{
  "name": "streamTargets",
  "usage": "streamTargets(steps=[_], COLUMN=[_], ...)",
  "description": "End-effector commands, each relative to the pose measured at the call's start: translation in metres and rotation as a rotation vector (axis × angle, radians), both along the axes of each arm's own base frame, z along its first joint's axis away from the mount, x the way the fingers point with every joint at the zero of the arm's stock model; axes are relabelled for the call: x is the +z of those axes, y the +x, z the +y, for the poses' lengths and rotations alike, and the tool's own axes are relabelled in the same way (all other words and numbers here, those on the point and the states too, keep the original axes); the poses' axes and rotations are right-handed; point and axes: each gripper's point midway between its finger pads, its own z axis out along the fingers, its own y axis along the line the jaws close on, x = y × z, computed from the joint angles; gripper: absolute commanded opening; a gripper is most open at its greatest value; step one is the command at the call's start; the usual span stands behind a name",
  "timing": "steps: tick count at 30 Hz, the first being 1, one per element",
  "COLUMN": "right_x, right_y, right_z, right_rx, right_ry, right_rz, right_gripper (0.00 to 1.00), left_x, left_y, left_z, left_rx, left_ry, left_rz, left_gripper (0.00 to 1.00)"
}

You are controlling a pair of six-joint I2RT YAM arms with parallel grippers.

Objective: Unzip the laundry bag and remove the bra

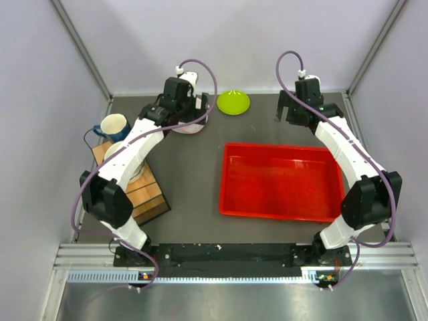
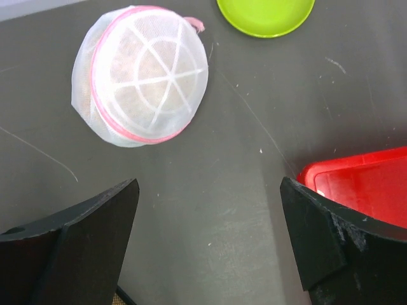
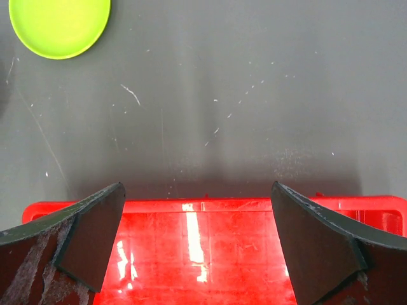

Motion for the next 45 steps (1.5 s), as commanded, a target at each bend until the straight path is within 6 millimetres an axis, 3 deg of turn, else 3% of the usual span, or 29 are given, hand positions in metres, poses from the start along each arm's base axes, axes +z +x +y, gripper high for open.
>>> streamTargets(steps=[1, 6, 9, 10, 12, 16, 18, 24, 35, 36, 41, 45], right_x=[0.038, 0.037, 0.035, 0.034, 0.030, 0.028, 0.028, 0.024, 0.017, 0.017, 0.017, 0.015], right_y=[0.004, 0.000, -0.004, -0.005, -0.009, -0.016, -0.018, -0.022, -0.019, -0.018, -0.015, -0.014], right_z=[0.006, 0.007, 0.007, 0.008, 0.006, 0.002, 0.004, 0.008, 0.012, 0.013, 0.017, 0.020], right_rx=[0.046, 0.054, 0.058, 0.061, 0.056, 0.051, 0.061, 0.076, 0.088, 0.087, 0.092, 0.097], right_ry=[0.032, 0.035, 0.045, 0.049, 0.045, 0.039, 0.045, 0.067, 0.072, 0.074, 0.094, 0.098], right_rz=[-0.113, -0.110, -0.111, -0.111, -0.104, -0.105, -0.105, -0.097, -0.079, -0.079, -0.073, -0.069], right_gripper=[0.99, 0.99, 0.99, 0.99, 0.99, 0.99, 0.99, 0.99, 0.99, 0.99, 0.99, 0.99], left_x=[0.036, 0.040, 0.032, 0.019, 0.015, -0.002, 0.001, -0.027, -0.045, -0.057, -0.077, -0.082], left_y=[0.020, 0.035, 0.040, 0.045, 0.054, 0.078, 0.090, 0.120, 0.143, 0.146, 0.148, 0.144], left_z=[-0.014, -0.015, -0.034, -0.037, -0.033, -0.006, 0.004, 0.038, 0.058, 0.062, 0.062, 0.062], left_rx=[-0.012, 0.019, -0.070, -0.065, -0.027, 0.114, 0.167, 0.303, 0.267, 0.275, 0.273, 0.284], left_ry=[-0.070, -0.059, -0.078, -0.070, -0.045, 0.082, 0.110, 0.194, -0.059, -0.056, -0.040, -0.050], left_rz=[-0.083, -0.087, -0.068, -0.039, -0.032, -0.055, -0.088, -0.093, 0.016, 0.040, 0.090, 0.104], left_gripper=[0.99, 0.99, 0.97, 0.98, 0.98, 0.99, 0.99, 0.99, 0.98, 0.98, 0.96, 0.92])
